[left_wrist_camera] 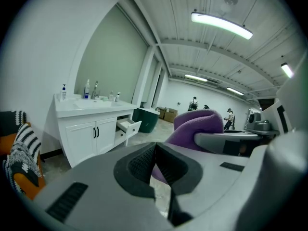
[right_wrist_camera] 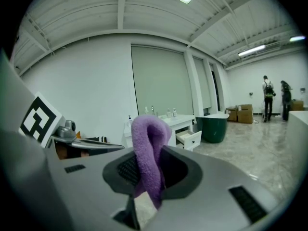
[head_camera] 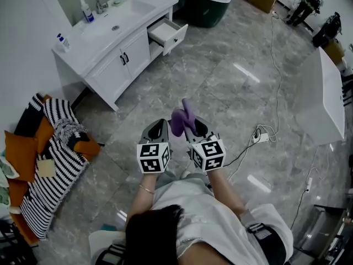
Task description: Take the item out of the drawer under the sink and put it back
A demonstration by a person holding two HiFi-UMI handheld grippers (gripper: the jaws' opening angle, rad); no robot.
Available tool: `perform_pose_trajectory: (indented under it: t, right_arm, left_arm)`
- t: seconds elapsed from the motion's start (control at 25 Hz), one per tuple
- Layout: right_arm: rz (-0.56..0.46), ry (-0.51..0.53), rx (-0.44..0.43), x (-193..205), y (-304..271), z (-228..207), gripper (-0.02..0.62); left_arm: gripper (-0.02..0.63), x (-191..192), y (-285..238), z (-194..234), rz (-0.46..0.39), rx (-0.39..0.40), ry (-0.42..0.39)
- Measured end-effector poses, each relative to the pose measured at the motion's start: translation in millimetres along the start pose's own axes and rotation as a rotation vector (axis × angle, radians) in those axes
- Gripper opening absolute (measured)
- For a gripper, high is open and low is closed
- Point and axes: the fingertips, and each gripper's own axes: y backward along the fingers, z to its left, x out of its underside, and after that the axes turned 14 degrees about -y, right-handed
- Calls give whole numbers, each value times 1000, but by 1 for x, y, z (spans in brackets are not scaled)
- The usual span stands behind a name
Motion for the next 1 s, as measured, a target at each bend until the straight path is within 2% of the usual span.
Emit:
perform_pose_trajectory:
  t: [0.52, 1.0]
  right_arm:
    - [-33, -3, 47, -12, -52, 20, 87]
    - [-47, 9, 70, -14, -72, 43, 87]
  left_arm:
    - [3, -10, -24, 52, -6, 59, -32]
    - [3, -11, -24, 82, -11, 87, -48]
